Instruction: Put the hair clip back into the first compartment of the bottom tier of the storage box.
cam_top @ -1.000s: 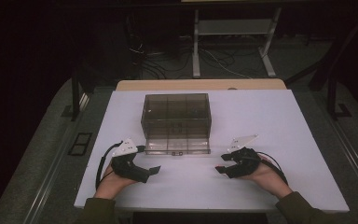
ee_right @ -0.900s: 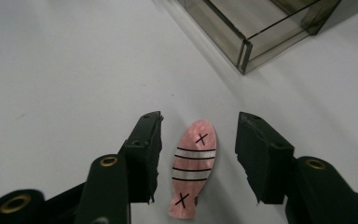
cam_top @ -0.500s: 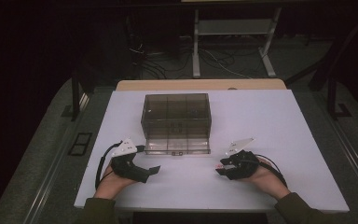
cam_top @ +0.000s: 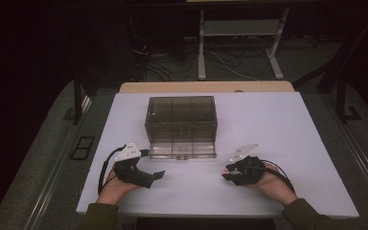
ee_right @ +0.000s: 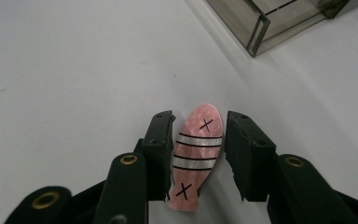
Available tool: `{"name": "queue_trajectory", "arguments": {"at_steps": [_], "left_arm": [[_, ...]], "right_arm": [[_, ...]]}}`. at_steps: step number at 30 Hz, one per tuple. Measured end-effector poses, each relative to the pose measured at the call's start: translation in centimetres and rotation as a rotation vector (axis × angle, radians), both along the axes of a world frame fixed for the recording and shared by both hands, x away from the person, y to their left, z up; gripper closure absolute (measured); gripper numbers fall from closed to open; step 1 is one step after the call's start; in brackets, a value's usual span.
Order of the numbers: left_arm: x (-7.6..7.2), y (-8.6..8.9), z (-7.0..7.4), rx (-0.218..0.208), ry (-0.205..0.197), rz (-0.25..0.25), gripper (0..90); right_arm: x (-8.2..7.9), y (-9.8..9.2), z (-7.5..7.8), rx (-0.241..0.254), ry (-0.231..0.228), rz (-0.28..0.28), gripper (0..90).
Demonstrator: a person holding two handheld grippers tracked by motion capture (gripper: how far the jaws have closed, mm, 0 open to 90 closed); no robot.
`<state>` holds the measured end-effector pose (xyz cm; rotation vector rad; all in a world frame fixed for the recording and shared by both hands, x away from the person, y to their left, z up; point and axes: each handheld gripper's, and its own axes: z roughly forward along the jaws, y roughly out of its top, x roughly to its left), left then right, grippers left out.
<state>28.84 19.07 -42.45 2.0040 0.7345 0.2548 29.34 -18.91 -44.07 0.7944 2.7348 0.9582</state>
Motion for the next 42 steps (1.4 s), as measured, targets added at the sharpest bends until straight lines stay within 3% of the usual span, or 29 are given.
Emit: {"name": "queue_trajectory", "arguments": {"at_steps": [31,42], "left_arm": [[-0.03,0.0,0.01,-0.001,0.0,-0.004,0.0],[-0.05,-0.03,-0.01,-0.004,-0.003,-0.003,0.0]], "right_arm": [[-0.08,-0.2,0.09,-0.003,0.001,0.02,66.7],[0.22,-0.64,0.68,0.032,0.005,0.015,66.9]]}}
